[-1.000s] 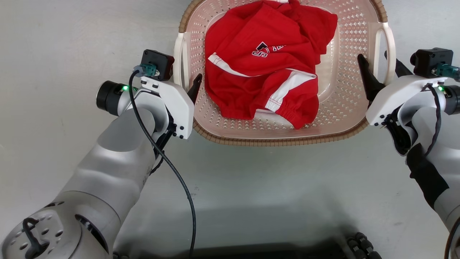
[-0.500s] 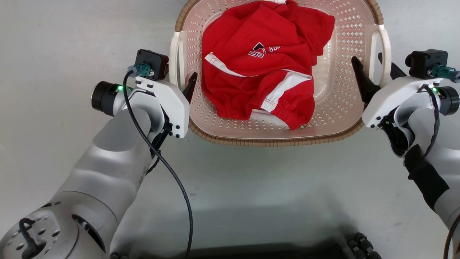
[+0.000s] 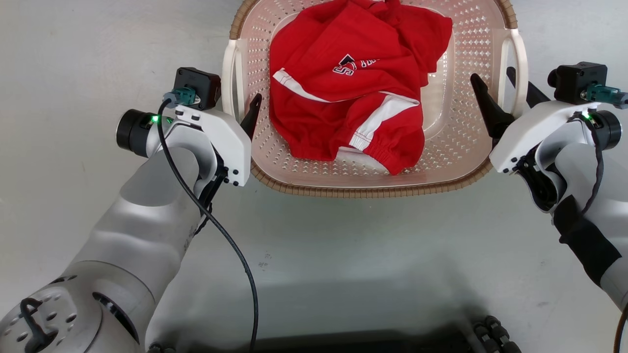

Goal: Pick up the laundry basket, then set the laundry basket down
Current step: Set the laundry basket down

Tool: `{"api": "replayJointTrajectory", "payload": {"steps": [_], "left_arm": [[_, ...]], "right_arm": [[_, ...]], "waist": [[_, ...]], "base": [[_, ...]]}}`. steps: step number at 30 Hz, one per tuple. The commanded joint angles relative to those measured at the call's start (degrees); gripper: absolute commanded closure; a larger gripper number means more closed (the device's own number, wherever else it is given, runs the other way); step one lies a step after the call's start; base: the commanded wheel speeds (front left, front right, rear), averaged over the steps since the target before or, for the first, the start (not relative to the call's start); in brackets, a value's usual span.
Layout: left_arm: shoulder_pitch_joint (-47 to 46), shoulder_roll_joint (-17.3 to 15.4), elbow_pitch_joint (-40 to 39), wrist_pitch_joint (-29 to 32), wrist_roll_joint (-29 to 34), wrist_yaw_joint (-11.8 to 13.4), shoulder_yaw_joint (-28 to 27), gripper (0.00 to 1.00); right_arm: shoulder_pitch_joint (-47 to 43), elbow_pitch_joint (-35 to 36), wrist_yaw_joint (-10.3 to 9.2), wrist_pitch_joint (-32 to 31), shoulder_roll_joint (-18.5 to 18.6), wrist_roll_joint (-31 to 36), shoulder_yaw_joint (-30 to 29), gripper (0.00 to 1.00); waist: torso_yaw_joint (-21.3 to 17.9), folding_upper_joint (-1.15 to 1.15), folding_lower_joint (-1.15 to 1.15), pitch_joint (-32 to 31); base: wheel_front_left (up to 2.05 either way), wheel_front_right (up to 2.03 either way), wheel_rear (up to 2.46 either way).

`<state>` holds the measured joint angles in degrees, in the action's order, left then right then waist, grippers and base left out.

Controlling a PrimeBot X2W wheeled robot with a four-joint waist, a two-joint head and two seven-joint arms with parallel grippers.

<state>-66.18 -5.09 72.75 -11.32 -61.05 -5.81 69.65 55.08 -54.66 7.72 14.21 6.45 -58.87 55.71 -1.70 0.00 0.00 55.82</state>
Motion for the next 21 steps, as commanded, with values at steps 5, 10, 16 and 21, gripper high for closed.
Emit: {"api": "replayJointTrajectory", "payload": {"steps": [5,10,16,21], "left_arm": [[0.8,-3.1,1.2,-1.7,0.4,1.5,-0.5,0.0],[0.3,-3.5,1.2,-3.0,1.2,3.1,-0.5,0.0],[-0.4,-3.8,1.2,-3.6,1.9,4.6,-1.4,0.0],[-0.2,-3.6,1.2,-3.7,2.2,4.1,-2.3,0.0]], "right_arm": [[-1.9,1.6,-0.23,0.8,1.7,-1.2,1.6,0.0],[-1.3,1.3,-0.23,0.8,1.4,-1.4,0.9,0.0],[-0.1,-2.1,-0.23,0.8,0.2,-1.6,0.6,0.0],[0.3,-2.4,-0.23,0.8,-0.2,-1.8,1.6,0.0]], "waist": [[-0.1,0.0,0.0,0.0],[-0.3,0.0,0.0,0.2],[-0.4,0.0,0.0,0.7],[-0.6,0.0,0.0,0.6]], "base": [[0.0,0.0,0.0],[0.0,0.0,0.0],[0.0,0.0,0.0],[0.0,0.0,0.0]]}}
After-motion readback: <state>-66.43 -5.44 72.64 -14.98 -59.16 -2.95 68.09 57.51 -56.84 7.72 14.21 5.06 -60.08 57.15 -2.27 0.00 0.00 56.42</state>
